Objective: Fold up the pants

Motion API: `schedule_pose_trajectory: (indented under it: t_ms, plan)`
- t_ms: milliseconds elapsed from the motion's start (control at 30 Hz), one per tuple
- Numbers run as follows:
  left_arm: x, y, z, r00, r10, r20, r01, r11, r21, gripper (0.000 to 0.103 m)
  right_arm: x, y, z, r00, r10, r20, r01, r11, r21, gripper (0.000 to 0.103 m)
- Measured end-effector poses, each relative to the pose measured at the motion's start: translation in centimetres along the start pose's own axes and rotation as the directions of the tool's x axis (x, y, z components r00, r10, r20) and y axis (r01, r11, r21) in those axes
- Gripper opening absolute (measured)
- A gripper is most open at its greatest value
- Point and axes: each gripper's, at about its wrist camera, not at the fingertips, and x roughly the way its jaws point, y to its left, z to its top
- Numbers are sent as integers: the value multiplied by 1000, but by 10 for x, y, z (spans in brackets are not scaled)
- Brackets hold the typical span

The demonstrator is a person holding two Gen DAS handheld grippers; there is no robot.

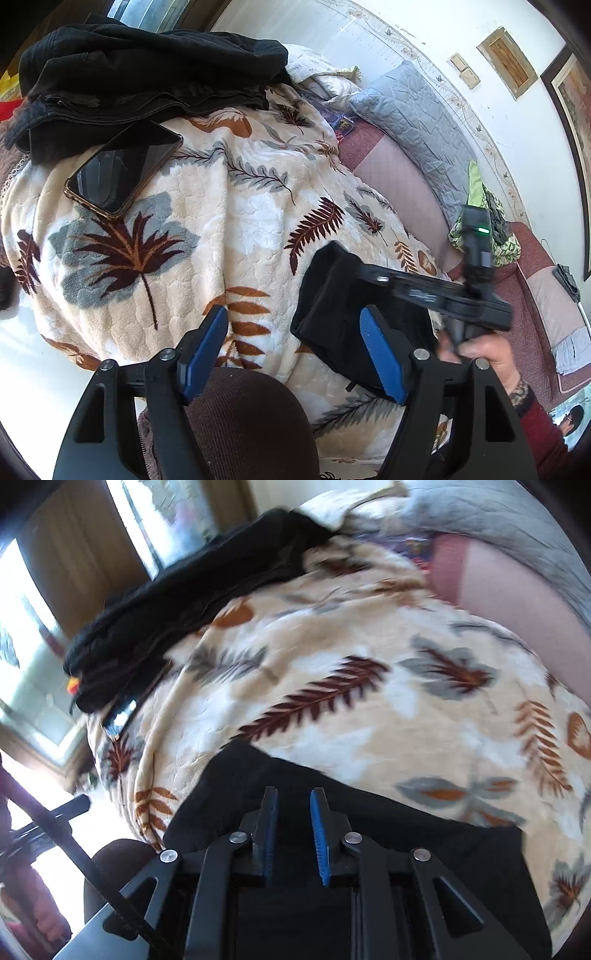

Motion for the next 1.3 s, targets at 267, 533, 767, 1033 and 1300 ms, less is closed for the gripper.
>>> schedule_pose_trajectory:
  t_ms: [267, 533, 767, 1033, 1300]
  plan:
    - [-11, 15, 2, 999, 31, 12, -31, 999, -26, 75, 76, 33, 20, 994, -103, -48, 104, 995, 12, 51]
    - [-13, 4, 0, 999, 27, 17, -27, 1000, 1, 75, -8, -23, -16, 986, -9, 166, -14, 991, 135, 51]
    - [-9, -27, -7, 1000, 14, -6, -13, 997, 81, 76, -37, -160, -123, 988, -143, 58, 106, 904, 415, 51]
    - [-4, -62, -17, 999, 37, -34, -30, 984, 177, 76, -132, -297, -238, 884, -467, 0, 300, 568, 767, 51]
    - [23, -114, -35, 993, 48, -104, -17, 959, 281, 76, -192, -297, -284, 878, -468, 95, 243, 609, 755, 53]
